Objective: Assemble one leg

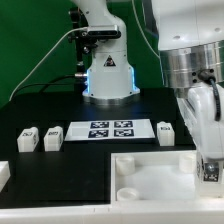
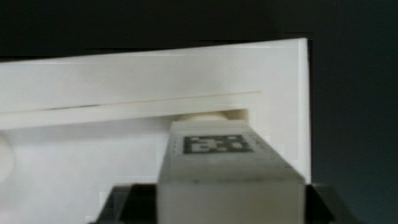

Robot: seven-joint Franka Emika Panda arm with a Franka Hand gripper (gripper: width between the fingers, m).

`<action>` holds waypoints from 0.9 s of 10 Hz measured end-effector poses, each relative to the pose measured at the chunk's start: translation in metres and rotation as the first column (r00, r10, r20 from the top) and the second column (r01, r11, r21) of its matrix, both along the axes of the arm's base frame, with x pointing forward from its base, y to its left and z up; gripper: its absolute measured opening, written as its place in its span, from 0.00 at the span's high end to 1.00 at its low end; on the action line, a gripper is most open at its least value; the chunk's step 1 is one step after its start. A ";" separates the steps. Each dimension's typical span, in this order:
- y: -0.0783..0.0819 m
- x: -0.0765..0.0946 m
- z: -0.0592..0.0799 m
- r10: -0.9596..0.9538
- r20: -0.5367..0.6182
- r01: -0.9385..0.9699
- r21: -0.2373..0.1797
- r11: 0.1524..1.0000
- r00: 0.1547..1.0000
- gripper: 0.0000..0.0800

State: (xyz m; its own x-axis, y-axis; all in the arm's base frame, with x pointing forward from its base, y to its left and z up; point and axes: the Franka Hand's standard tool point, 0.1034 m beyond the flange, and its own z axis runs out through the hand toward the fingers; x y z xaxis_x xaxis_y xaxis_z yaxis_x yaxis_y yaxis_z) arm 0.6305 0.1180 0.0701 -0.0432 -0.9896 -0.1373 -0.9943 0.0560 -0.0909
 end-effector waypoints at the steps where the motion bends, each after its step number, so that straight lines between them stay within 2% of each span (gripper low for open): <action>1: 0.000 0.000 -0.001 0.040 0.004 -0.040 -0.004 0.999 0.999 0.60; 2: 0.000 0.000 -0.001 0.088 0.010 -0.088 -0.012 0.996 0.996 0.35; 3: -0.001 0.000 -0.001 0.308 0.033 -0.307 -0.042 0.951 0.951 0.23; 5: 0.002 -0.002 -0.001 0.608 0.043 -0.604 -0.081 0.793 0.793 0.20; 6: 0.007 -0.004 0.001 0.751 0.032 -0.746 -0.097 0.659 0.659 0.19; 8: 0.005 -0.003 0.000 0.854 0.034 -0.845 -0.123 0.520 0.520 0.19; 9: 0.003 -0.002 0.000 0.917 0.027 -0.906 -0.144 0.398 0.399 0.19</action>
Offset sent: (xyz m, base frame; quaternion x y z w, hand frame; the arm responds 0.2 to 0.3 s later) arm -0.0023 0.0088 -0.0021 -0.0057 -0.0304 -0.4062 0.9133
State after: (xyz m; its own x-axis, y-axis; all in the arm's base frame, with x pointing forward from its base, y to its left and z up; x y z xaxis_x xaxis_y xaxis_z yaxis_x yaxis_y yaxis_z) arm 0.6280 0.1215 0.0703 0.8990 -0.4380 0.0050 -0.4340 -0.8922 -0.1253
